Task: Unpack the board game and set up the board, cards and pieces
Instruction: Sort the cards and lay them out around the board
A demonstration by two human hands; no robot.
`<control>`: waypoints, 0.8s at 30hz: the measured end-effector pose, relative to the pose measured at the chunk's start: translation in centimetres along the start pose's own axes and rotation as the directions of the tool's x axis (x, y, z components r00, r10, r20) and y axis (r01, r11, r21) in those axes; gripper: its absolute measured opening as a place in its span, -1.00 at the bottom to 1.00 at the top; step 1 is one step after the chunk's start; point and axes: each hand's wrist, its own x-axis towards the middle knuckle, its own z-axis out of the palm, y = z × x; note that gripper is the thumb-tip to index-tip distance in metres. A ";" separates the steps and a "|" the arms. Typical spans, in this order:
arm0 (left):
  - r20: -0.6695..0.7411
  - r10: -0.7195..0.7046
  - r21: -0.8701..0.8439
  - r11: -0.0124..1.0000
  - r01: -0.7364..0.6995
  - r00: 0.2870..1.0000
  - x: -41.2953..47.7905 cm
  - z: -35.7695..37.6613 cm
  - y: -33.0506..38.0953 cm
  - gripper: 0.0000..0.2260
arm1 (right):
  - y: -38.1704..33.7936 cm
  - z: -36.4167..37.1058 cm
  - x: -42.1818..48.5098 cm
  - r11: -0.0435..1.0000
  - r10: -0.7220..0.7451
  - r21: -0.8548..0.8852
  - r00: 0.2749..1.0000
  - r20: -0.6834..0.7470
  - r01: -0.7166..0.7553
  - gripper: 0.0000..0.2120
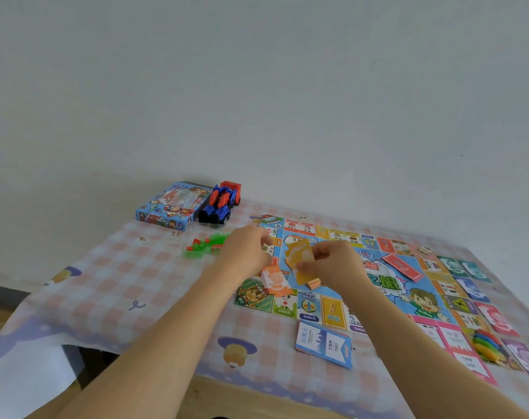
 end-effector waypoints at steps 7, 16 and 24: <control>0.031 0.020 -0.161 0.987 -0.015 0.999 0.1 -0.2 0.6 -0.88 | -0.3 -0.4 -0.4 0.913 -0.078 -0.380 0.979 0.189 0.146 -0.91; 0.228 0.010 -0.418 0.904 0.088 0.974 -0.5 0.7 0.8 -0.82 | 0.2 -0.3 -0.7 0.908 -0.106 -0.390 0.985 0.139 0.152 -0.92; 0.251 0.034 -0.399 0.914 0.071 0.967 -0.8 1.4 1.1 -0.90 | 1.3 -0.5 -0.7 0.944 -0.090 -0.298 0.981 0.173 0.139 -0.93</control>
